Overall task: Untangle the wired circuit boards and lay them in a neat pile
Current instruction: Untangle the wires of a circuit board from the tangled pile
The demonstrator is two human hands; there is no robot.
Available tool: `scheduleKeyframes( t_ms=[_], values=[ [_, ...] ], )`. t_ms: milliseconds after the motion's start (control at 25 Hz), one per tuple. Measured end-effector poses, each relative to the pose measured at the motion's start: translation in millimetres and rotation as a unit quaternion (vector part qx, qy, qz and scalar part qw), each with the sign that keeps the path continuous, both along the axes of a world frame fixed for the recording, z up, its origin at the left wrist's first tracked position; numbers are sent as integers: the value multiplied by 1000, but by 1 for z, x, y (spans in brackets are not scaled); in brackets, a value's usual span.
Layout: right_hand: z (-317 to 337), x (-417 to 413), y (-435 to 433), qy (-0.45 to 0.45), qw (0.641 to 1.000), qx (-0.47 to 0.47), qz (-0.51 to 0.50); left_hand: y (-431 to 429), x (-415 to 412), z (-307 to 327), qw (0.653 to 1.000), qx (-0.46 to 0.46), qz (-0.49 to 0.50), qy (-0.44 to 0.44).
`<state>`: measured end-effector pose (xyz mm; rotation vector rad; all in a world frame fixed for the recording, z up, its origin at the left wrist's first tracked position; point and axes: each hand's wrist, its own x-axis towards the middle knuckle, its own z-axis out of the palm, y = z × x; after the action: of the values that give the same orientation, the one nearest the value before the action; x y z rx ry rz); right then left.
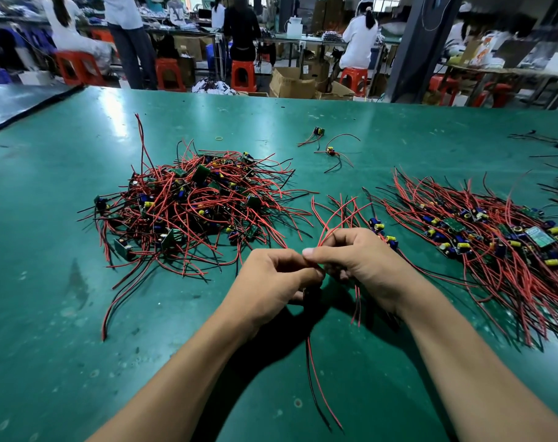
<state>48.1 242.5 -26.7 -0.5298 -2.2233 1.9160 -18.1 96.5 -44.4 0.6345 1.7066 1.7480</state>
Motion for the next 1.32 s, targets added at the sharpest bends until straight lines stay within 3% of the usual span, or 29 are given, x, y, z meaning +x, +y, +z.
scheduleKeyframes(
  t_ms=[160,360,520,800,1000,1160,1320],
  values=[
    [0,0,2,26,999,28,0,1,1,1,1000,-6,5,7],
    [-4,1,7,30,999,1,45,-3,-5,6,995,36,-3,-91],
    [-7,2,10,32,995,-42,79,-3,-1,5,995,49,-6,-91],
    [-8,0,8,74,997,-30,-12,-8,-1,7,995,6,-73,-60],
    [-5,-5,8,106,979,-133,-110,-11,2,8,991,-47,-119,38],
    [3,-7,7,96,955,-250,-124,-11,1,8,995,-31,-92,20],
    [11,-6,5,78,920,-369,-104,-9,3,7,995,-42,-75,60]
  ],
)
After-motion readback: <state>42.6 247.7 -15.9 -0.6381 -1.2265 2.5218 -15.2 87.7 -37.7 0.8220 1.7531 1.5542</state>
